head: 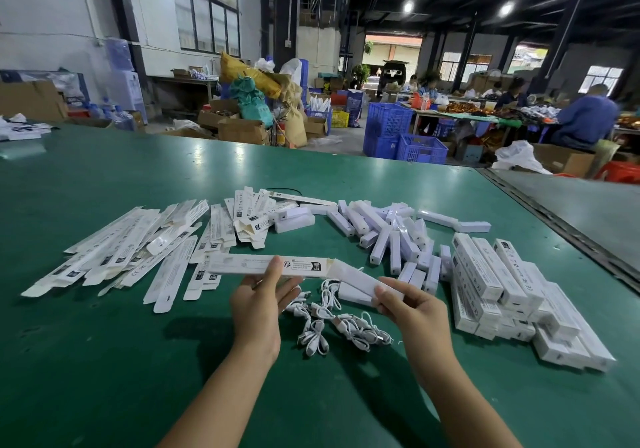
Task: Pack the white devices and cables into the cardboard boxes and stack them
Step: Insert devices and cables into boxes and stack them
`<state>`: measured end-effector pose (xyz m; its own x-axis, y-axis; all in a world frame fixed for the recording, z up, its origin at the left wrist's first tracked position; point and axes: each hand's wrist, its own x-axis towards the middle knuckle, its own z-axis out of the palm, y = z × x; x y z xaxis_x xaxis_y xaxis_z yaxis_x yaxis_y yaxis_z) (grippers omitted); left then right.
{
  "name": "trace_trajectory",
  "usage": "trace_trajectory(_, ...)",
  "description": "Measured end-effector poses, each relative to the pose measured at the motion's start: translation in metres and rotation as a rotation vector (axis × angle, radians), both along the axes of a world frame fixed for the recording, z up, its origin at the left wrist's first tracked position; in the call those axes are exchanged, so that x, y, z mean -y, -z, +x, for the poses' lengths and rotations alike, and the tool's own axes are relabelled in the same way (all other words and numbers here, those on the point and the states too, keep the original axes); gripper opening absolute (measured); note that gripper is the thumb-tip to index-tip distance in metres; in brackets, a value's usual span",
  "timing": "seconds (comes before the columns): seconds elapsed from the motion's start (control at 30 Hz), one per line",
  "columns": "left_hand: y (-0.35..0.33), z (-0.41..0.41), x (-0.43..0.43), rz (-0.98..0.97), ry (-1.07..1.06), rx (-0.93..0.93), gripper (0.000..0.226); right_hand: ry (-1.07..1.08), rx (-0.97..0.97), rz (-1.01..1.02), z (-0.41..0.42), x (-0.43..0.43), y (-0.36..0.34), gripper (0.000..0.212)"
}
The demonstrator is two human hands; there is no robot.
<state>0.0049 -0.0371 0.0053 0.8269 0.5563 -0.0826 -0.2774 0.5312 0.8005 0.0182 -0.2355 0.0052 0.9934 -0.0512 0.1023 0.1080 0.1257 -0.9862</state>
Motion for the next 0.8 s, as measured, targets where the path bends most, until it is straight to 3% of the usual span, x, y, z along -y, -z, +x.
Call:
trace_trajectory(0.33,0.001,0.001,0.001,0.001,0.003,0.005,0.011,-0.021,0.015,-0.074,-0.003,-0.005,0.001,0.006)
trace_trajectory(0.57,-0.001,-0.002,0.004,0.102,0.072,-0.007,0.007,-0.11,-0.048,-0.046,-0.001,-0.002,0.0,0.011)
trace_trajectory(0.8,-0.001,-0.006,0.013,0.173,0.125,0.031,0.006,0.175,-0.021,0.062,-0.001,-0.005,0.004,0.034)
